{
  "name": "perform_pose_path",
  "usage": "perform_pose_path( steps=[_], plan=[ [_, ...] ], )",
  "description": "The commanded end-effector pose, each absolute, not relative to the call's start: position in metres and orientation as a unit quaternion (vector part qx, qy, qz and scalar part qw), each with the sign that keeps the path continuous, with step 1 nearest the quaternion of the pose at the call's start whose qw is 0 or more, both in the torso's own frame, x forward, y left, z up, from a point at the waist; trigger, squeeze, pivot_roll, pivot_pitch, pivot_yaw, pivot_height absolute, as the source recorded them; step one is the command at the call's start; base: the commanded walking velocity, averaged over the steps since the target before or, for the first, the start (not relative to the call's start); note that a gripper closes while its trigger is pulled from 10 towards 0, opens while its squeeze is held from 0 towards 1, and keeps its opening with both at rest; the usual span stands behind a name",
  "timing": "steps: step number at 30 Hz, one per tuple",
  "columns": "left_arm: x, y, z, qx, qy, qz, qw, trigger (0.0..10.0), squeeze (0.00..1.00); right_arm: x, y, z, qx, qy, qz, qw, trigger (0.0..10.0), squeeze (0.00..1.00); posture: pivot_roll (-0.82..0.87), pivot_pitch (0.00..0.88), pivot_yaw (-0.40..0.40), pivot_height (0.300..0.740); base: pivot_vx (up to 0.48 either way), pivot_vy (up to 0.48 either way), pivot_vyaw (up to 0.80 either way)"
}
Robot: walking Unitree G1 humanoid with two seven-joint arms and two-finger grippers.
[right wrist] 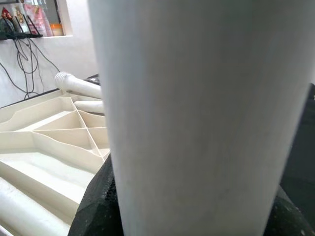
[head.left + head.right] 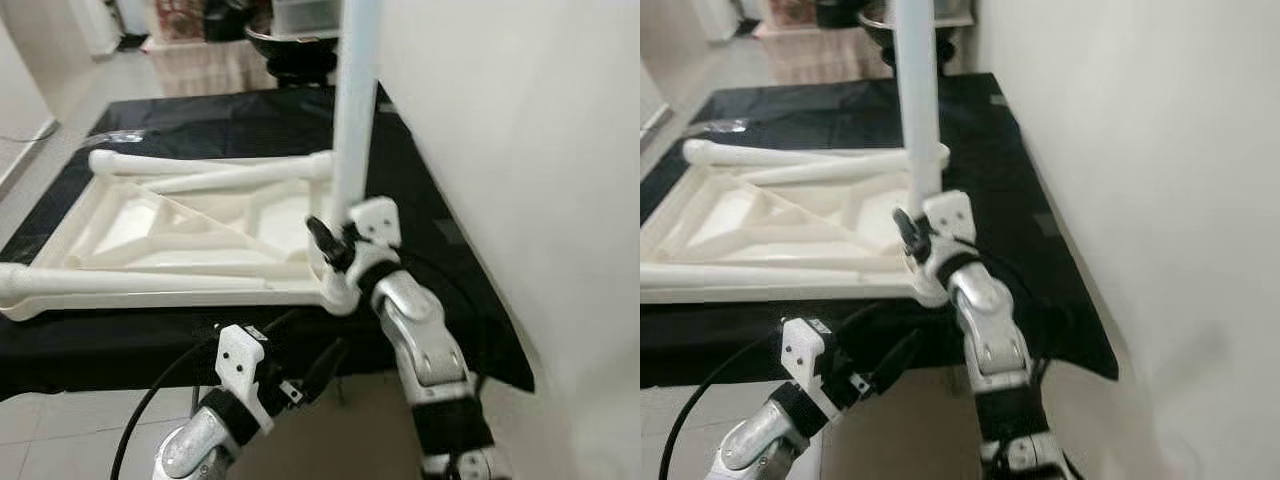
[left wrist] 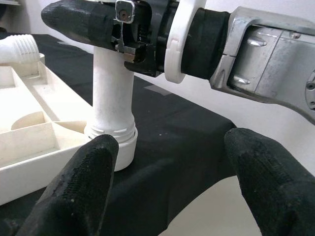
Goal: Building children table
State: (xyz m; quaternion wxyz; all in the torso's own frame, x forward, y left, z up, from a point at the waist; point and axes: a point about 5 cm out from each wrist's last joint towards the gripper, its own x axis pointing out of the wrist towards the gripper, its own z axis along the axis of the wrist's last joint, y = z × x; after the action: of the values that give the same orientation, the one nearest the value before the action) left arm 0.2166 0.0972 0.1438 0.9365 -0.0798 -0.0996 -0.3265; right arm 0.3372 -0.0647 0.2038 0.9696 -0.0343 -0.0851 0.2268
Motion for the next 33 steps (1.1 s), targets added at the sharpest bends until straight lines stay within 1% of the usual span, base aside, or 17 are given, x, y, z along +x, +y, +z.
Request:
perform_pose_path(
  steps=[1,2,3,5,10,11,12,14,15,17,18,21,28,29,30,31,33],
  plan=[
    [0.216,0.1,0.138,-0.076,-0.089,-0.32,0.94,10.0,0.0,0.336,-0.061,0.182,-0.018,-0.029,0.23,0.973,10.0,0.0,0.05,0.173,0.028,0.74,0.0,0.0,0.0],
    [0.216,0.1,0.138,-0.076,-0.089,-0.32,0.94,10.0,0.0,0.336,-0.061,0.182,-0.018,-0.029,0.23,0.973,10.0,0.0,0.05,0.173,0.028,0.74,0.0,0.0,0.0],
    [0.217,0.1,0.138,-0.076,-0.089,-0.32,0.94,10.0,0.0,0.334,-0.061,0.186,-0.016,-0.034,0.239,0.97,10.0,1.0,0.05,0.171,0.029,0.74,0.0,0.0,0.0],
    [0.217,0.1,0.138,-0.077,-0.09,-0.321,0.94,10.0,0.0,0.332,-0.058,0.194,0.005,-0.045,0.306,0.951,10.0,1.0,0.05,0.172,0.028,0.74,0.0,0.0,0.0],
    [0.218,0.099,0.139,-0.077,-0.09,-0.322,0.939,10.0,0.0,0.334,-0.063,0.203,-0.011,-0.066,0.38,0.922,10.0,1.0,0.05,0.169,0.029,0.74,0.0,0.0,0.0],
    [0.218,0.099,0.139,-0.077,-0.09,-0.322,0.939,10.0,0.0,0.335,-0.067,0.206,-0.024,-0.069,0.407,0.91,10.0,0.28,0.05,0.169,0.026,0.74,0.0,0.0,0.0],
    [0.219,0.099,0.139,-0.077,-0.091,-0.322,0.939,10.0,0.0,0.337,-0.071,0.208,-0.038,-0.072,0.431,0.898,10.0,0.0,0.05,0.169,0.027,0.74,0.0,0.0,0.0],
    [0.218,0.098,0.139,-0.077,-0.091,-0.322,0.939,10.0,0.0,0.34,-0.082,0.215,-0.06,-0.075,0.479,0.873,10.0,0.0,0.05,0.168,0.027,0.74,0.0,0.0,0.0],
    [0.218,0.098,0.139,-0.077,-0.091,-0.322,0.939,10.0,0.0,0.34,-0.082,0.215,-0.06,-0.075,0.479,0.873,10.0,0.0,0.05,0.168,0.027,0.74,0.0,0.0,0.0],
    [0.217,0.099,0.139,-0.077,-0.091,-0.321,0.939,10.0,0.0,0.346,-0.096,0.221,-0.089,-0.07,0.517,0.848,10.0,0.0,0.07,0.17,0.033,0.74,0.0,0.0,0.0],
    [0.217,0.099,0.139,-0.077,-0.091,-0.321,0.939,10.0,0.0,0.346,-0.096,0.221,-0.089,-0.07,0.517,0.848,10.0,0.0,0.07,0.17,0.033,0.74,0.0,0.0,0.0],
    [0.215,0.098,0.139,-0.078,-0.092,-0.323,0.939,10.0,0.0,0.351,-0.112,0.218,-0.121,-0.032,0.567,0.814,10.0,0.0,0.08,0.175,0.029,0.74,0.0,0.0,0.0],
    [0.213,0.096,0.14,-0.078,-0.091,-0.323,0.939,10.0,0.0,0.359,-0.128,0.222,-0.082,-0.001,0.597,0.798,10.0,0.0,0.08,0.184,0.03,0.74,0.0,0.0,0.0],
    [0.213,0.096,0.14,-0.077,-0.091,-0.323,0.939,10.0,0.0,0.36,-0.13,0.222,-0.079,0.002,0.601,0.795,9.1,0.0,0.09,0.184,0.03,0.74,0.0,0.0,0.0],
    [0.213,0.096,0.14,-0.077,-0.091,-0.323,0.939,10.0,0.0,0.36,-0.13,0.222,-0.079,0.002,0.601,0.795,9.1,0.0,0.09,0.184,0.03,0.74,0.0,0.0,0.0],
    [0.213,0.096,0.14,-0.077,-0.091,-0.323,0.939,10.0,0.0,0.361,-0.132,0.22,-0.079,0.009,0.601,0.795,0.0,0.0,0.09,0.185,0.03,0.74,0.0,0.0,0.0],
    [0.212,0.096,0.14,-0.077,-0.091,-0.324,0.939,10.0,0.0,0.364,-0.138,0.215,-0.078,0.018,0.597,0.798,0.0,0.0,0.09,0.187,0.033,0.74,0.0,0.0,0.0]
  ],
)
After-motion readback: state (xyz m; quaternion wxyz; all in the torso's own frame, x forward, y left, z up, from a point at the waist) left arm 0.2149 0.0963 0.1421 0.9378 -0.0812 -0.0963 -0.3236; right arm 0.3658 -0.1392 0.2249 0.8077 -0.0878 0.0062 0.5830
